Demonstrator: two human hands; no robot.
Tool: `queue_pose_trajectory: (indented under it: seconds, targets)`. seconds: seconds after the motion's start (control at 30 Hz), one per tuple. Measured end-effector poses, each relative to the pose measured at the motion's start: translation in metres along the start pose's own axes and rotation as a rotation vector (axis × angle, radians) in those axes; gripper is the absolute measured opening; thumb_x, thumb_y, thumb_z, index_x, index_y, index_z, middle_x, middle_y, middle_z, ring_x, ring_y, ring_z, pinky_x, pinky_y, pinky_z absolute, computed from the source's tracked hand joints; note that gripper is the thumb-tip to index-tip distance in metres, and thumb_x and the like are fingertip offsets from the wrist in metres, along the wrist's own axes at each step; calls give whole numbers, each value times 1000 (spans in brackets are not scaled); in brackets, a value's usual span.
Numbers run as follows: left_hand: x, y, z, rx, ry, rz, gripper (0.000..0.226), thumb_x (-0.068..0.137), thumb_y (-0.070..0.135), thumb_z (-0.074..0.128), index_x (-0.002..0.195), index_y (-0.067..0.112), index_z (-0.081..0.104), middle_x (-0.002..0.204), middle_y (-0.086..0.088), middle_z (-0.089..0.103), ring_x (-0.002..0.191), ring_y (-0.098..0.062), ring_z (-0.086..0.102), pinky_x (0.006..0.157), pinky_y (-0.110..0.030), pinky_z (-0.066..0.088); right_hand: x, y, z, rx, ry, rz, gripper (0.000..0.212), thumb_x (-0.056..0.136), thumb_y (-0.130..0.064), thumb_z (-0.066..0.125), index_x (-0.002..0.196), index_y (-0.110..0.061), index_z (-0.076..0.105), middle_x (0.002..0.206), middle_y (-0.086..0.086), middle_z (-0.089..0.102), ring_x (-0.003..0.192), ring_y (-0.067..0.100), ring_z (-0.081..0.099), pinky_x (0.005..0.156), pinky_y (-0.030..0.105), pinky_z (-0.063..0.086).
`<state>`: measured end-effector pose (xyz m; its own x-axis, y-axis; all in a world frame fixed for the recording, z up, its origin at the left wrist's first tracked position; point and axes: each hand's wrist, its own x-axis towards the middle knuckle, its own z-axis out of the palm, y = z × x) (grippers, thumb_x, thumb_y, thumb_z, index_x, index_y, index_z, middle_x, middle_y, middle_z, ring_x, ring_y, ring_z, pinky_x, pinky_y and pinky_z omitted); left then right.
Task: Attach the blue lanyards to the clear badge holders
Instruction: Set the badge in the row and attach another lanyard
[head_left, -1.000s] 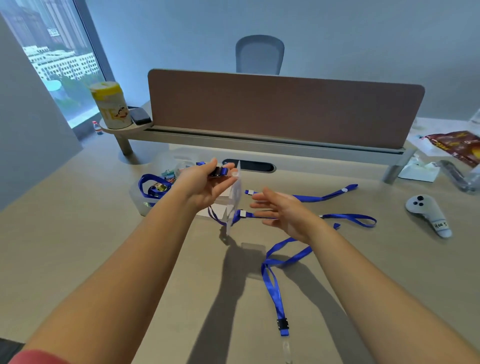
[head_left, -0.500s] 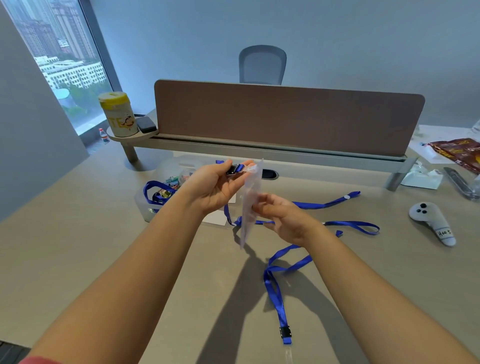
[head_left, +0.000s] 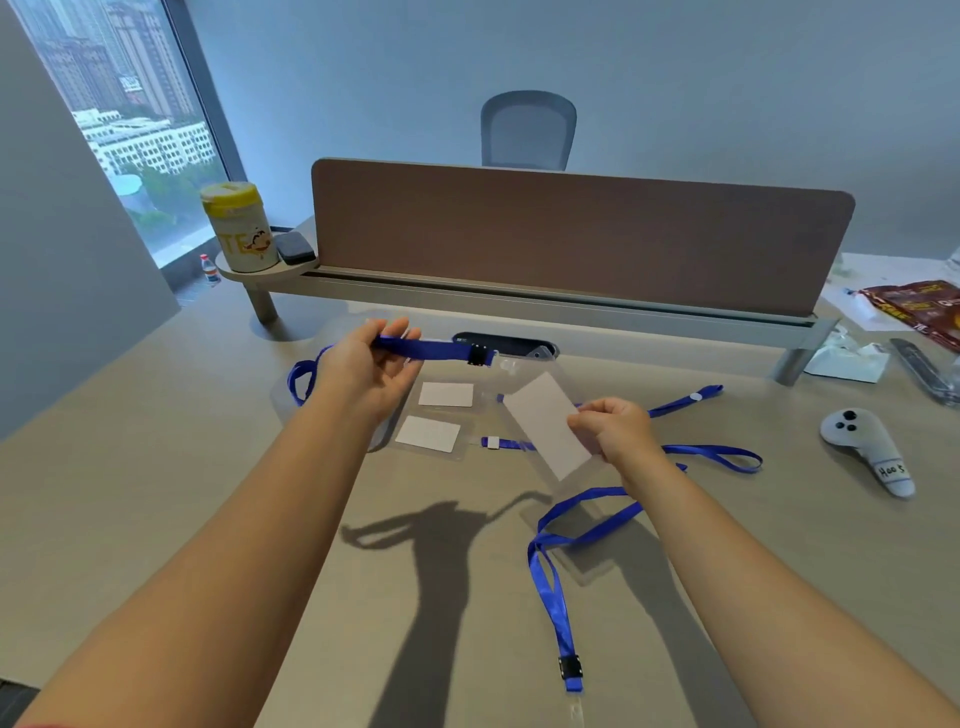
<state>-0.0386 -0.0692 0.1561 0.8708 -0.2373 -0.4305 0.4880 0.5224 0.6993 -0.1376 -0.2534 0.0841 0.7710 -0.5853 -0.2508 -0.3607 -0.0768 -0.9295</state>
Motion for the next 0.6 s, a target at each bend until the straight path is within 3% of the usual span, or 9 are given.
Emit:
queue_pose_trajectory:
  seconds: [0.07,0.2,0.3,0.43,0.6]
  targets:
    - [7,-7,-8,55,46,-24,23,95,17,41,81,5,55,78,-5,59,81,-16,61,93,-35,47,2,3,-2,4,47,-23,23,88,-12,54,65,-14,50,71,-1,53,67,12,48,54,23,39]
    - [22,-25,-30,197,117,-111,31,95,14,39,125,4,41,93,-12,62,85,-22,63,73,-36,54,3,5,-5,-47,72,-79,26,89,-19,54,64,-11,50,69,-1,54,66,11,48,55,24,38]
    - [28,-38,-45,323,150,-227,35,96,24,38,122,1,44,95,-13,61,94,-25,61,74,-37,51,3,8,-5,-146,67,-120,19,89,-21,54,76,-7,53,72,1,53,65,8,45,54,22,35]
    - [29,-51,-61,650,86,-369,57,94,46,30,115,-4,49,84,-16,61,72,-25,59,63,-32,49,5,14,-3,-311,55,-139,14,88,-20,55,78,-10,56,77,2,54,73,15,47,57,25,36]
    - [31,-60,-57,890,-2,-348,51,93,39,39,118,-4,51,82,-15,62,71,-24,60,64,-33,50,4,15,8,-421,3,-148,10,88,-15,54,84,-8,61,78,0,55,81,17,51,69,30,42]
